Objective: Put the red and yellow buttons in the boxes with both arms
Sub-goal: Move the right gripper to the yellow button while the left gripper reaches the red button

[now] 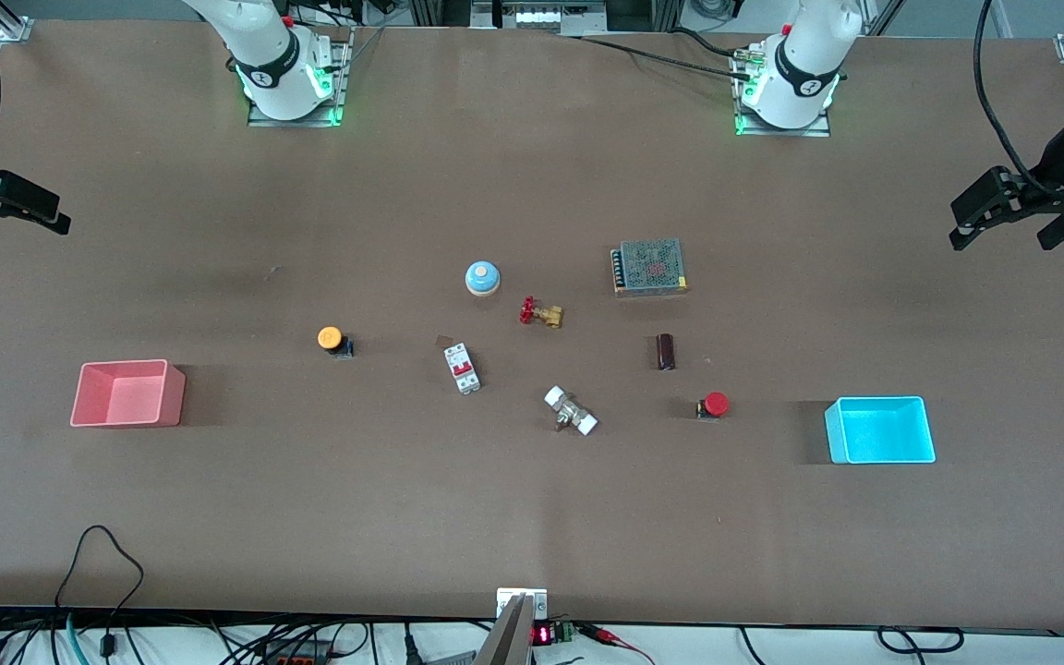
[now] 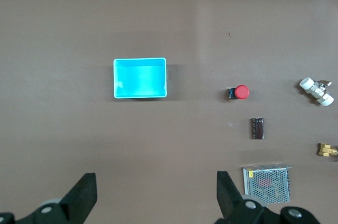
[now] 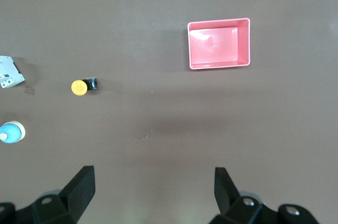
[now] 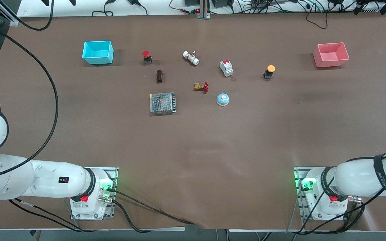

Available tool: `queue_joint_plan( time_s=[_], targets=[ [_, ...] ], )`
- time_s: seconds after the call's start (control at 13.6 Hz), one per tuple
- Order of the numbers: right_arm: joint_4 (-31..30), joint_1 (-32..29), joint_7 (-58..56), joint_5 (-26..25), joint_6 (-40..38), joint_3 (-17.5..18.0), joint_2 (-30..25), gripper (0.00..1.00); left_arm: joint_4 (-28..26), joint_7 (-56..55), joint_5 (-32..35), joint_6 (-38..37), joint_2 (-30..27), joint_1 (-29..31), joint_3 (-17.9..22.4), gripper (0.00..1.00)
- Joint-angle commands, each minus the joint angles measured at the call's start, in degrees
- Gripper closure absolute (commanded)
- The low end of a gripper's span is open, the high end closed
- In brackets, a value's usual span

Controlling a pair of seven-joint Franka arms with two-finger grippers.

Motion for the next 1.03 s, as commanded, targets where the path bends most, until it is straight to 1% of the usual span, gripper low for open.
queue_joint_plan(
  time_s=[0.0,0.22,0.37,0.59,0.74,0.96],
  targets=[
    [-1.75,-0.24,0.77,-0.40,-0.01,0.43,-1.48,0.00,-0.01,0.14,0.51,-0.43,-0.64,-0.10,-0.29,0.00],
    [-2.10,0.11,0.50,-0.49,-0.01,0.69,-0.52,0.00,-0.01,0.14,0.51,-0.34,-0.63,-0.01,-0.29,0.00],
    [-4.20,2.64,1.20,-0.41,1.91,0.69,1.50,0.00,-0.01,0.14,0.51,0.01,-0.20,-0.10,-0.29,0.00],
    [-12.89,8.61,6.63,-0.40,13.05,0.69,2.99,0.00,0.78,0.14,0.51,0.01,3.13,-0.27,-0.29,0.00],
    [-14.14,11.52,12.43,-0.32,16.85,0.69,6.84,0.00,1.05,0.14,0.51,1.32,6.11,-0.53,-0.37,0.00],
    [-13.97,15.39,13.42,0.21,21.60,0.69,11.77,0.00,1.75,-0.56,-0.10,4.22,11.92,-3.08,-0.37,0.00]
  ],
)
